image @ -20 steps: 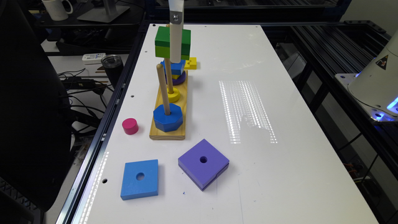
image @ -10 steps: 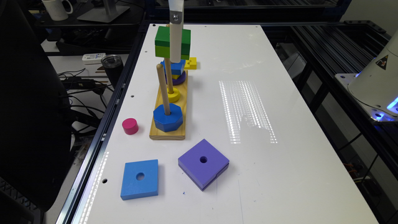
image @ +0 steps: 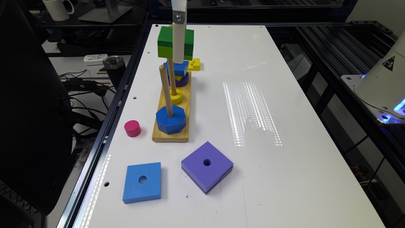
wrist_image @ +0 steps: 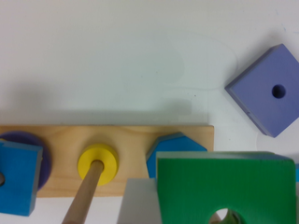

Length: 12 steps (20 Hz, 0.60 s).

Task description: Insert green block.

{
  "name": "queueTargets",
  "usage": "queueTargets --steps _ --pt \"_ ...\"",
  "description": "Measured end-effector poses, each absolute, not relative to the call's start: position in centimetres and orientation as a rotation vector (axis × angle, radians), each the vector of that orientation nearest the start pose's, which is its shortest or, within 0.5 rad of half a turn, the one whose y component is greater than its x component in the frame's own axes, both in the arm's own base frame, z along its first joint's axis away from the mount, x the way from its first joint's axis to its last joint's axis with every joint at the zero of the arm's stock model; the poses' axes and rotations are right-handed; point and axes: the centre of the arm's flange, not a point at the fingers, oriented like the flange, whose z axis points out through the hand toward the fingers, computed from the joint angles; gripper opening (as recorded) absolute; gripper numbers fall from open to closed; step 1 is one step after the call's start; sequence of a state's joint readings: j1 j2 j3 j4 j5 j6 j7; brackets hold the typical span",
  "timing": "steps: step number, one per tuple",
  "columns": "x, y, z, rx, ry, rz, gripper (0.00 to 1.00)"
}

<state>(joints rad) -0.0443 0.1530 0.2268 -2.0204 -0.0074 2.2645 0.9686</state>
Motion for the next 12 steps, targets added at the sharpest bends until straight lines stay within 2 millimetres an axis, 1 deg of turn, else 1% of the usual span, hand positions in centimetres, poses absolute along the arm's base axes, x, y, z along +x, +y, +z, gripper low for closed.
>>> queueTargets --steps 8,12 --pt "58.34 10.3 38.65 -2.826 1.171 -0.108 0.0" --pt "58.91 10.48 38.64 -2.822 1.166 -0.11 0.0"
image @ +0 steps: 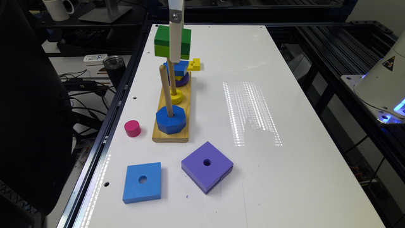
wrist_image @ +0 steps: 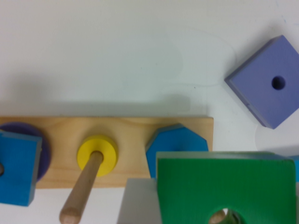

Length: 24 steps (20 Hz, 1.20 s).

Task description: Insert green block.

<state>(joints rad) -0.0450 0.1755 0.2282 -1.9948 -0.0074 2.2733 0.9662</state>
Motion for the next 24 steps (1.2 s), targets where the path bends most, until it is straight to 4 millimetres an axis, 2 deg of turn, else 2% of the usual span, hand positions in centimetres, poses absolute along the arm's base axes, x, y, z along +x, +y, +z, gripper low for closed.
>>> queueTargets --steps 6,24 --pt "60.0 10.7 38.3 -2.815 1.162 -0.108 0.0" --pt "60.1 10.8 37.6 -2.82 1.162 -0.092 0.0"
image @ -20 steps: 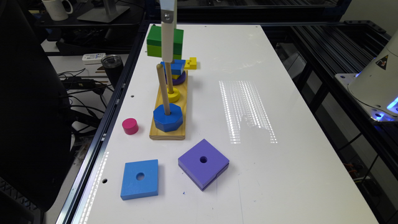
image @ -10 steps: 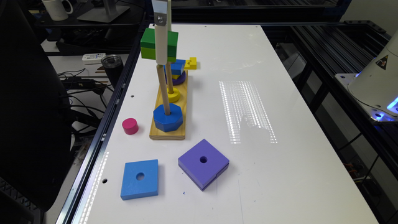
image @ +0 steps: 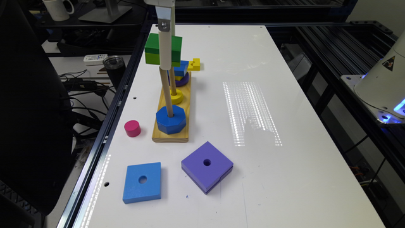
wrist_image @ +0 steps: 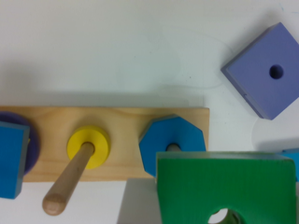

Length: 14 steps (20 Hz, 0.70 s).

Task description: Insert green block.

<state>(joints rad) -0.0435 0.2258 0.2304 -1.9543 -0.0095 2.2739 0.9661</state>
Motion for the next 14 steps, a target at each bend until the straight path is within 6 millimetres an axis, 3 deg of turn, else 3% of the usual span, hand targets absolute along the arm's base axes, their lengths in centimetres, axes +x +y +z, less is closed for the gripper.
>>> queueTargets --steps 14 --pt "60.31 10.78 36.55 -2.821 1.162 -0.082 0.0"
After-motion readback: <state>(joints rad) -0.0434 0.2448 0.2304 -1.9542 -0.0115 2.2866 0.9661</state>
